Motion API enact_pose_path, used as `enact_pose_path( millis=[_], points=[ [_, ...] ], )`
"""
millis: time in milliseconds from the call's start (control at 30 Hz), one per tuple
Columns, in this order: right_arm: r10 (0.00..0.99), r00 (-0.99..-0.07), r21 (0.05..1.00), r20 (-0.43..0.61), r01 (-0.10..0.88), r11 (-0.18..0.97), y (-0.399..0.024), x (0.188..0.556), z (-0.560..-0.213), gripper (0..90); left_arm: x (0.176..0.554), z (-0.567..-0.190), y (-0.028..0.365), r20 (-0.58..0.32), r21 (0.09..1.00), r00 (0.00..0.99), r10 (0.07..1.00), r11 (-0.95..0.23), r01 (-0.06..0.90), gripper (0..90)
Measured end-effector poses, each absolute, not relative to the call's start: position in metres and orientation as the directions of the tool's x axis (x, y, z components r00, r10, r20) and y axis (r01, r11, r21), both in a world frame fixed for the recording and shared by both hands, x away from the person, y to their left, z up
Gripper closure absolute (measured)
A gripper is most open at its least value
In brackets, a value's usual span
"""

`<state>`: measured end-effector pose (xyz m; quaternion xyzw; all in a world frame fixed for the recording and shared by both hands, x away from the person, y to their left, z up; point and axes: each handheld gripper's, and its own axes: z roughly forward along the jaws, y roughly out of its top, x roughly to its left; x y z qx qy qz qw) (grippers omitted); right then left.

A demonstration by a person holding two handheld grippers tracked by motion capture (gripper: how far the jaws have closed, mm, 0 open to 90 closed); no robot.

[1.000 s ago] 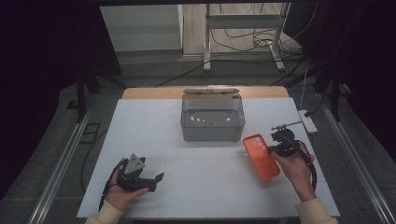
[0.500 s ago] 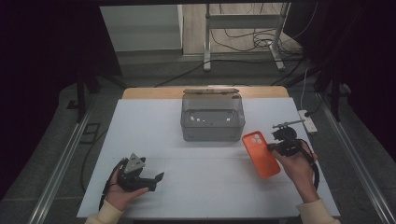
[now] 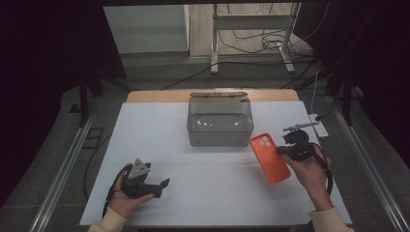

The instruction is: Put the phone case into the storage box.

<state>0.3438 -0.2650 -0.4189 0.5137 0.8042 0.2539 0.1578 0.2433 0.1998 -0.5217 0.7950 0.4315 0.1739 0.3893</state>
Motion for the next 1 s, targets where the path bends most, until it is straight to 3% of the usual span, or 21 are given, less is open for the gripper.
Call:
enact_pose_path(
  millis=[1000],
  points=[
    [0.858, -0.513, 0.585, 0.012, 0.7, 0.41, -0.25, 0.342, -0.418, 89.5, 0.245, -0.52, 0.199, -0.071, 0.769, 0.565, 0.822, -0.315, 0.555, 9.0]
  ],
)
